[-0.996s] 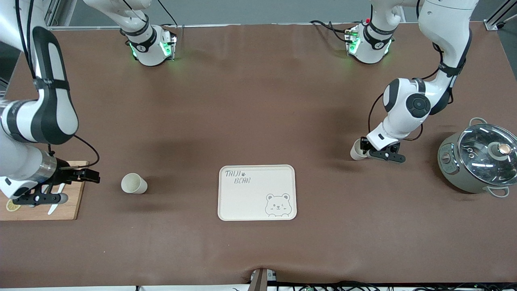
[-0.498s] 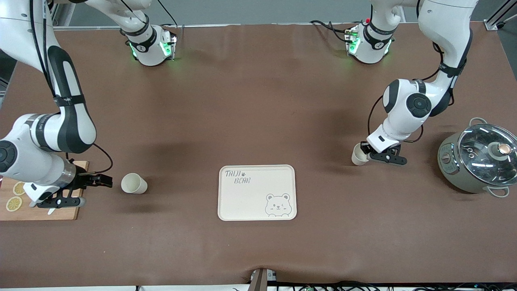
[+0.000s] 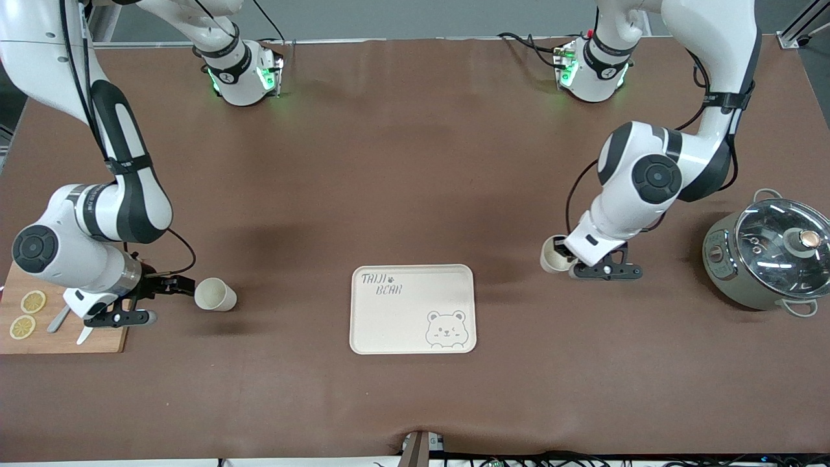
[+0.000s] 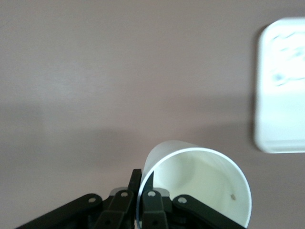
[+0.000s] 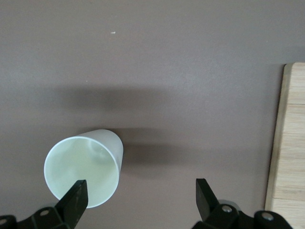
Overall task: Place white IKEA cup upright on tray with both arms
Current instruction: 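Carry the cup onto the tray while the right gripper grasps the other cup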
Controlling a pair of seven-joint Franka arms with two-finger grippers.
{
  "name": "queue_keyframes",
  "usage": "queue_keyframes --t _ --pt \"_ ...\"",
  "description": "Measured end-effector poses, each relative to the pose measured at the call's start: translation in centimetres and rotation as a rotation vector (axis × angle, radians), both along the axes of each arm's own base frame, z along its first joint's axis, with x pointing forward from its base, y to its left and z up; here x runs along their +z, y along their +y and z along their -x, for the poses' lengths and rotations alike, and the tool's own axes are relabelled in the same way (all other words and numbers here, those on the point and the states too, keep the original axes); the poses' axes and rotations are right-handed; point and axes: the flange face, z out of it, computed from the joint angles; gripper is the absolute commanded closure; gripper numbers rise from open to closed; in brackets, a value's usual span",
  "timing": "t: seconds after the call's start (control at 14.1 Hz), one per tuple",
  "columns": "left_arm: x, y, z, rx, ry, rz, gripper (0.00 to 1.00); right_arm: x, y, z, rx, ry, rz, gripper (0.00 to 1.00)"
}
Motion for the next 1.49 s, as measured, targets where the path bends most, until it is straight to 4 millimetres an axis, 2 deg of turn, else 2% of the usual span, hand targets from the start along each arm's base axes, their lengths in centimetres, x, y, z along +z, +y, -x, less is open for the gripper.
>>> queue_keyframes --t 0.07,0.21,0.43,0.64,0.85,1.07,1.35,1.49 --pt "1.0 -2.8 -0.6 0.042 0.011 -0.001 1.00 -0.2 0.2 0.0 0.004 0.001 -0.001 0.00" --pt "0.8 -8.2 -1.7 0.122 0.020 0.002 1.00 -0.7 0.9 0.0 0.013 -0.002 -0.002 0.00" --pt "-2.5 -14.2 -1.9 0.176 0.034 0.003 1.00 -1.6 1.0 0.1 0.015 -0.005 -0.002 0.00" --pt "-7.1 -18.6 -0.8 0.183 0.043 -0.025 1.00 -2.5 1.0 0.2 0.014 0.005 -0.002 0.00" --pt "-9.6 -20.7 -1.4 0.195 -0.029 -0.007 1.00 -4.1 1.1 0.6 0.017 -0.004 -0.002 0.00" --pt "-11.1 -20.6 -1.9 0.198 -0.042 -0.003 1.00 -5.6 1.2 1.3 0.023 -0.014 -0.002 0.00" --pt "-12.9 -21.1 -2.3 0.212 -0.078 0.030 1.00 -6.1 1.1 1.3 0.028 -0.020 -0.001 0.00" --pt "-13.1 -21.1 -2.3 0.213 -0.080 0.032 1.00 -6.2 1.1 1.3 0.029 -0.022 -0.001 0.00"
